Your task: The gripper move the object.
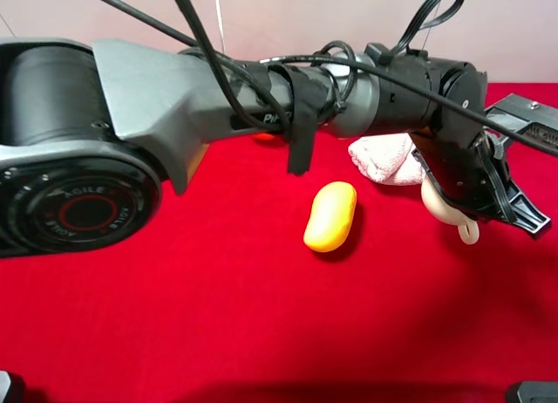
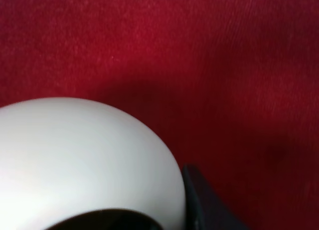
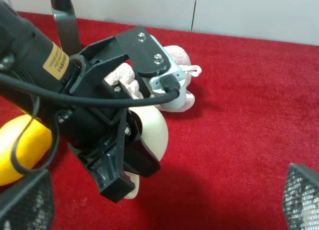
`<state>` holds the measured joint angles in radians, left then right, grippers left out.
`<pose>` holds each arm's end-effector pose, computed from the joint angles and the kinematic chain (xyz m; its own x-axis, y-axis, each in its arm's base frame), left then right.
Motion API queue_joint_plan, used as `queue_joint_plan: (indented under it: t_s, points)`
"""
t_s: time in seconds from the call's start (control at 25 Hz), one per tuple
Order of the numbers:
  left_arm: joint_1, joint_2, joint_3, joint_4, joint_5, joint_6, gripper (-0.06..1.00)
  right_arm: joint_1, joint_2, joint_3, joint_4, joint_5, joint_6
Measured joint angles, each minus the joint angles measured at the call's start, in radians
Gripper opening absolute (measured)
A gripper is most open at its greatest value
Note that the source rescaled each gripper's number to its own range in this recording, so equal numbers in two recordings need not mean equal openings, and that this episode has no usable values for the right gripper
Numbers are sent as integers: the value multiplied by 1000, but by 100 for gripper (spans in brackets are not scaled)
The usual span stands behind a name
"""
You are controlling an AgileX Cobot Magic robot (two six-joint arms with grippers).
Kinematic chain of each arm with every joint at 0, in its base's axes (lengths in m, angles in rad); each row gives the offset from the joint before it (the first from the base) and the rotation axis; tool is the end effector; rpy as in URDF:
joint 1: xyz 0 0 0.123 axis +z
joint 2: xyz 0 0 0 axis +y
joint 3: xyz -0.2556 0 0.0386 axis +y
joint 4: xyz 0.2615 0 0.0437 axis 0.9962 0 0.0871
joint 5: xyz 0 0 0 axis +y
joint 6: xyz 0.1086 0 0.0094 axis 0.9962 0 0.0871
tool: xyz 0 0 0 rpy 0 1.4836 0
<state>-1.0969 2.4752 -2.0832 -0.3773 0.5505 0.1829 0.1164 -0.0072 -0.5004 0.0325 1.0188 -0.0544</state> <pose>0.2349 -0.5041 0.1126 -0.4641 0.5988 -0.6527 0.8758 0.4207 -0.2367 0.0500 0.0089 0.2802 -0.4029 -0.0847 -0.9113 -0.1563 0.9874 -0.0227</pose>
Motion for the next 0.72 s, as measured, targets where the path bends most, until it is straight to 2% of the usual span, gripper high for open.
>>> queue_joint_plan:
  t_s: [0.56,0.72]
  points:
    - [0,56,0,-21,-25,0,0,0,0,0,0,0,0]
    - [0,61,0,-27,-36,0,6,0,0,0,0,0,0]
